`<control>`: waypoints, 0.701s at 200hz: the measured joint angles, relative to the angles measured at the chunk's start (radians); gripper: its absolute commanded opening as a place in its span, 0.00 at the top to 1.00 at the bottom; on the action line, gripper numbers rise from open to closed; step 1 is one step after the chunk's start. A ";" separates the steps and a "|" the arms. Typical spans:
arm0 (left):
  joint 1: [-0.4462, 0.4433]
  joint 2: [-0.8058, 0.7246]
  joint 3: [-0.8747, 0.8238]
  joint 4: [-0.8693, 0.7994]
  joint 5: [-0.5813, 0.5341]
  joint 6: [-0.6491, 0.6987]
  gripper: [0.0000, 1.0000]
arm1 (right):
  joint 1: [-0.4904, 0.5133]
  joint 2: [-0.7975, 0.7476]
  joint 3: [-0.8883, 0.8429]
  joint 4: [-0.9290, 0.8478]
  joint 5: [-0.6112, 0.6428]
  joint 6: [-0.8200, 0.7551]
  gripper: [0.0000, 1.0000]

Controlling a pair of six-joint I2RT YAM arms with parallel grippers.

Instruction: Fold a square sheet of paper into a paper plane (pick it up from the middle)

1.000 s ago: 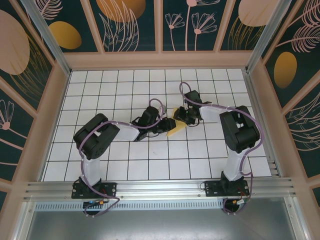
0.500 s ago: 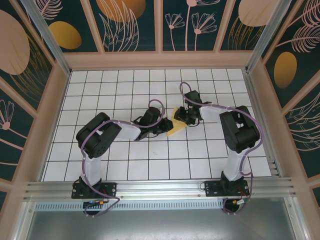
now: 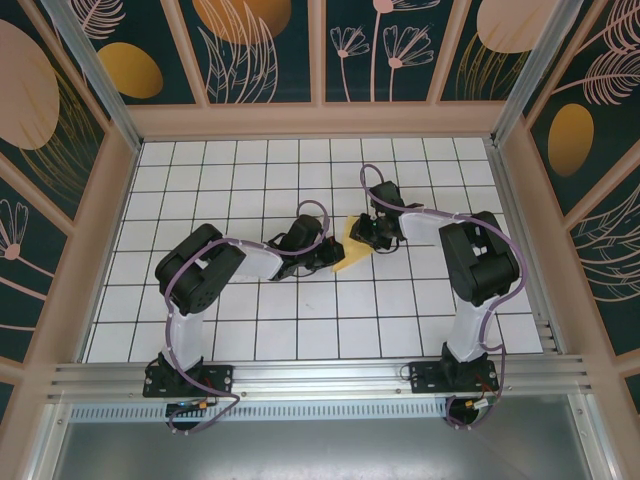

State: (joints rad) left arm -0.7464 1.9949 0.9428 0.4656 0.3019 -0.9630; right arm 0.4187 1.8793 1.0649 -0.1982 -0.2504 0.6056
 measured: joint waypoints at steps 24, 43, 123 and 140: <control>0.000 0.000 0.000 -0.005 0.000 0.000 0.94 | 0.000 0.001 0.000 0.000 0.000 0.000 0.68; 0.000 0.000 0.000 -0.006 0.000 -0.001 0.94 | 0.000 0.003 0.002 0.000 -0.001 0.000 0.66; 0.004 -0.006 0.000 -0.005 0.006 -0.008 0.86 | 0.000 0.014 0.013 -0.009 -0.009 -0.005 0.62; 0.006 -0.016 0.000 0.001 0.013 -0.010 0.85 | 0.000 0.015 0.014 -0.010 -0.010 -0.010 0.61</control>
State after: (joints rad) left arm -0.7406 1.9793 0.9428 0.4667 0.3149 -0.9733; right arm 0.4187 1.8942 1.0794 -0.2085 -0.2604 0.5961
